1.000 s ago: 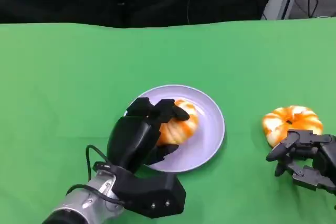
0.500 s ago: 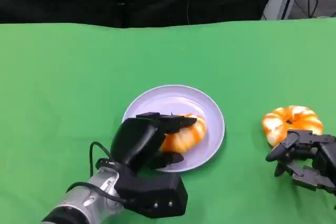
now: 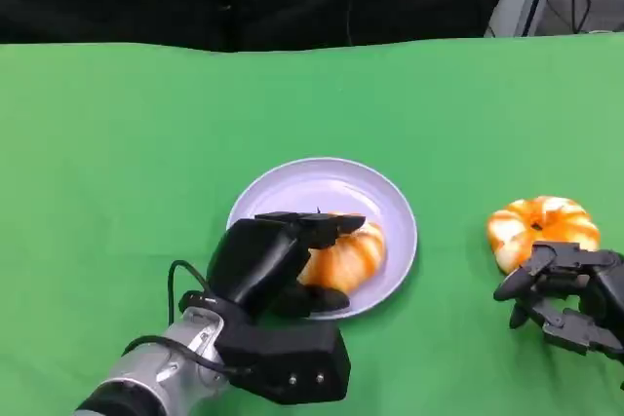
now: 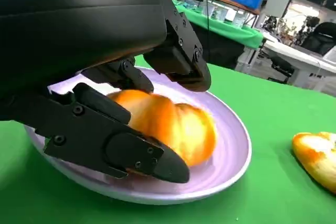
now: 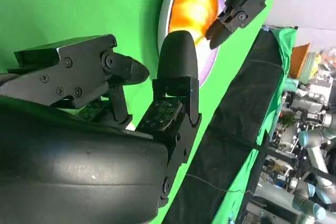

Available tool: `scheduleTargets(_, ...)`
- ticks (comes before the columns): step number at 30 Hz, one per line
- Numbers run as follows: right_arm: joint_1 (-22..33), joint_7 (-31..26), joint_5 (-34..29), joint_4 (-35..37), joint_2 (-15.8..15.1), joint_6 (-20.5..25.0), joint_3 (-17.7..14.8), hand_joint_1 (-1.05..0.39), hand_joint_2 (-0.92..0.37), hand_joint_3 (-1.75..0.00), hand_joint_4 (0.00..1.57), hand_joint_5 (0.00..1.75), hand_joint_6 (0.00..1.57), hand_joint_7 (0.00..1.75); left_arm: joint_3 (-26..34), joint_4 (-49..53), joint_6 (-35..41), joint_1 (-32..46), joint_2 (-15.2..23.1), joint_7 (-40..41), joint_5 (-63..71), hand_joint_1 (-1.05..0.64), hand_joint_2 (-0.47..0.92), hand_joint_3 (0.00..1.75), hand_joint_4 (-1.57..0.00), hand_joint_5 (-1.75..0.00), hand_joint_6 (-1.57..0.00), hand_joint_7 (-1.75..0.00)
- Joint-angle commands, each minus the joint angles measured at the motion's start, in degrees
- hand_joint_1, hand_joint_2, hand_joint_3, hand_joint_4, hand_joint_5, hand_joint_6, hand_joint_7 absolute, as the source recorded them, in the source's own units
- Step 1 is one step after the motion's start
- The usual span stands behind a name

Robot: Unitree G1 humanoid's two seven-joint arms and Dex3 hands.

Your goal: Grasp the bread from the table and place it into the plate.

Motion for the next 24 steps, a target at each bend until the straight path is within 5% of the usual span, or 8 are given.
scheduleTargets(1,0.4,0.7,1.3,0.0,-0.5,0.5,-0.5,0.03,-0.87,-0.52,0.86,1.39,0.96,0.90,-0.1,-0.3,0.7,-0.2,1.3,-1.1,0.0,-0.77,0.92,0.11,-0.64,0.00,-0.60,0.00)
scheduleTargets(24,0.5,-0.2,0.3,0.2,-0.7,0.2,-0.3,0.04,-0.87,-0.54,0.87,1.36,0.97,0.88,1.2,-5.7,3.7,1.6,3.4,2.8,-0.1,-0.82,0.92,0.41,-0.47,0.00,-0.39,0.00)
